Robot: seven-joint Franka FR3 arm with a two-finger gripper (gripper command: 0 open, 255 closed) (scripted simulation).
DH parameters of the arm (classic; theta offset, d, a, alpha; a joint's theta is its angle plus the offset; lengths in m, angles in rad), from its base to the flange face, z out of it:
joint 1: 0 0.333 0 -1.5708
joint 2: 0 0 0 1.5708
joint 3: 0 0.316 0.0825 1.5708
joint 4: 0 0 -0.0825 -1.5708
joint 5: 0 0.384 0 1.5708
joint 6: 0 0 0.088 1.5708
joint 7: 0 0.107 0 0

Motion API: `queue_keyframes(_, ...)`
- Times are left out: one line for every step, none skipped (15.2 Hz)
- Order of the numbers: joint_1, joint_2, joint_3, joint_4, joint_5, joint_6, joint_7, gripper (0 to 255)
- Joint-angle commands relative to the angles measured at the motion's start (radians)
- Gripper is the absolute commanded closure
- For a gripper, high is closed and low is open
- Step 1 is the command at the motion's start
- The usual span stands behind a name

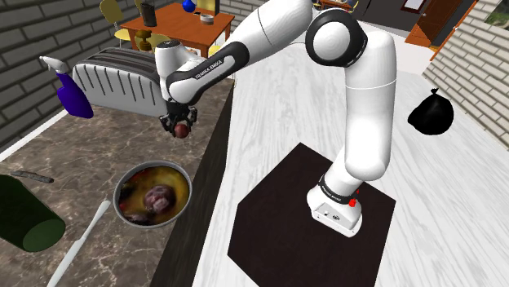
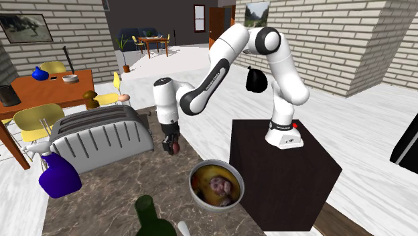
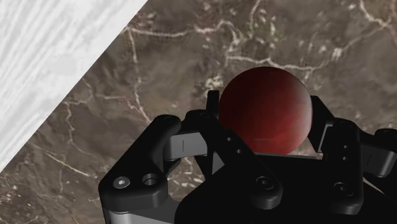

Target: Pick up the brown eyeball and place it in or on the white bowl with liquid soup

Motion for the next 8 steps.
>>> queue_keyframes(-0.002, -0.013, 0.002, 0.005, 0.004, -0.017, -0.004, 255)
queue_keyframes(-0.003, -0.020, 0.004, 0.008, 0.007, -0.028, -0.006, 255)
queue_keyframes(-0.004, -0.028, 0.005, 0.010, 0.009, -0.038, -0.007, 255)
queue_keyframes(-0.005, -0.036, 0.007, 0.013, 0.012, -0.048, -0.009, 255)
queue_keyframes(-0.006, -0.043, 0.008, 0.016, 0.014, -0.059, -0.010, 255)
queue_keyframes(-0.007, -0.051, 0.009, 0.020, 0.017, -0.069, -0.012, 255)
queue_keyframes(-0.008, -0.058, 0.010, 0.023, 0.019, -0.080, -0.014, 255)
queue_keyframes(-0.008, -0.065, 0.012, 0.027, 0.021, -0.090, -0.015, 255)
